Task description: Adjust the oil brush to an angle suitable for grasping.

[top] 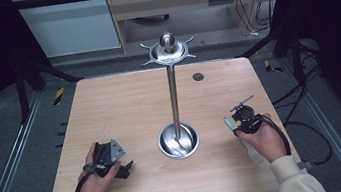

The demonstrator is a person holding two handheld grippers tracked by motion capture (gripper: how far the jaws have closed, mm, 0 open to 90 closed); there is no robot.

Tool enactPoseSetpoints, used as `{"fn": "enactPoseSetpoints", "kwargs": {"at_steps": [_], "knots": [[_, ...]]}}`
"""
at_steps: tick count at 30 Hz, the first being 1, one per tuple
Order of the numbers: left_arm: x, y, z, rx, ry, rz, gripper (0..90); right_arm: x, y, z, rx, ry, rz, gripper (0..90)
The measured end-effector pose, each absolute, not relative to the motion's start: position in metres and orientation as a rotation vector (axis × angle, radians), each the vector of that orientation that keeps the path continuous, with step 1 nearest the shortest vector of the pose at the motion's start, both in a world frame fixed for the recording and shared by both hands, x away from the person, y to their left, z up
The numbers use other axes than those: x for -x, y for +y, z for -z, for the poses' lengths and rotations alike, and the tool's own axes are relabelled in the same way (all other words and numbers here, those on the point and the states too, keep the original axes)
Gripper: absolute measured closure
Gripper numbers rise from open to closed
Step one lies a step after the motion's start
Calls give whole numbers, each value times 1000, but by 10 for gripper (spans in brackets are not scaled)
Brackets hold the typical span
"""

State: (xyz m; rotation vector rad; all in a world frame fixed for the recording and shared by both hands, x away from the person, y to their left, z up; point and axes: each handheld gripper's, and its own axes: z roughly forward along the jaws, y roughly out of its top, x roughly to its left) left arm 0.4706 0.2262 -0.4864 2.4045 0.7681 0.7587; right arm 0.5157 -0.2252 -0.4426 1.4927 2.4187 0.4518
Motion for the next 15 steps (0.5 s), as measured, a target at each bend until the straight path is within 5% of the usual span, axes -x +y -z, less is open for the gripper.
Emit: {"fn": "enactPoseSetpoints", "kwargs": {"at_steps": [15], "knots": [[-471,226,487,-2412,768,-754,31,-526,-227,456,-1583,2473,-358,671]]}}
